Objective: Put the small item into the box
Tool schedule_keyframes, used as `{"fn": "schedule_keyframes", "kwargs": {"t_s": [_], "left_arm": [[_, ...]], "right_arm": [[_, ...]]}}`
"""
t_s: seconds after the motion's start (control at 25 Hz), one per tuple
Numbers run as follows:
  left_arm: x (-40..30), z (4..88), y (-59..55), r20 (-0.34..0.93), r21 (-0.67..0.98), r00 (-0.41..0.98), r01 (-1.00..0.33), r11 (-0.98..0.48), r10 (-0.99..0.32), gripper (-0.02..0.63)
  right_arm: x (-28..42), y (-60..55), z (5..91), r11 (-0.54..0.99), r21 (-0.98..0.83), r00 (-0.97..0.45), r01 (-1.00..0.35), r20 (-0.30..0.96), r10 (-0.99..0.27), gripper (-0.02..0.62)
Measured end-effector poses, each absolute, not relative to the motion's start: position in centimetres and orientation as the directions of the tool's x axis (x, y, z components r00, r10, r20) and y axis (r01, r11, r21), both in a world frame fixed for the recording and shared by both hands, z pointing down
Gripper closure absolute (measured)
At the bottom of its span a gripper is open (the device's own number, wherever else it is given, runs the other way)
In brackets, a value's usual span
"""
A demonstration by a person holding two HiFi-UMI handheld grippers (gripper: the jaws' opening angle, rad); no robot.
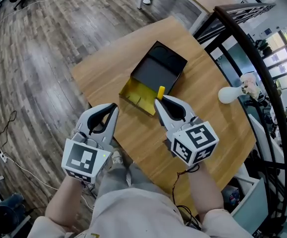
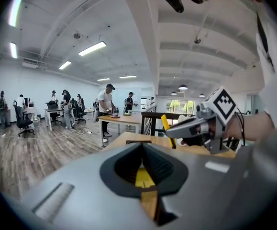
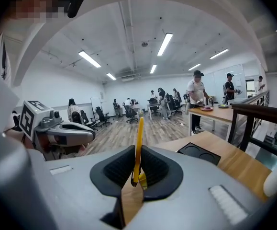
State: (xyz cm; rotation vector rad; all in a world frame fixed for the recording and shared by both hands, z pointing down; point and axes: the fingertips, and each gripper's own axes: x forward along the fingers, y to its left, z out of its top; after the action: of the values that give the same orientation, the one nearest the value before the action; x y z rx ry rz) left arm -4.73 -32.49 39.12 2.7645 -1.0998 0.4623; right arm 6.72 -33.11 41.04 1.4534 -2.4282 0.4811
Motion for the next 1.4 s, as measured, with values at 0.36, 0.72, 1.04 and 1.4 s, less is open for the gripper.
{"fn": "schedule_keyframes", "kwargs": {"t_s": [0.36,0.72,1.04,1.4], "left_arm": [[-3.9,46.2,-37.5,0.4,0.09,0.69,-0.685,-0.723,-0.603,0.603],[-3.6,52.9,-39.9,0.481,0.152,0.686,-0.678,-0.719,-0.546,0.603],[-2.8,57.8,-40.9,0.531,0.207,0.684,-0.677,-0.706,-0.501,0.603],[-2.9,60.9,-40.8,0.566,0.247,0.679,-0.681,-0.69,-0.468,0.603]], "right_arm": [[6.3,-38.0,49.2,0.455,-0.127,-0.45,-0.881,0.519,-0.727,0.555],[5.8,-40.5,57.7,0.47,-0.129,-0.437,-0.873,0.635,-0.638,0.555],[5.9,-41.0,65.0,0.48,-0.135,-0.403,-0.867,0.755,-0.516,0.555],[5.5,-40.7,70.1,0.506,-0.148,-0.354,-0.85,0.871,-0.339,0.554]]}}
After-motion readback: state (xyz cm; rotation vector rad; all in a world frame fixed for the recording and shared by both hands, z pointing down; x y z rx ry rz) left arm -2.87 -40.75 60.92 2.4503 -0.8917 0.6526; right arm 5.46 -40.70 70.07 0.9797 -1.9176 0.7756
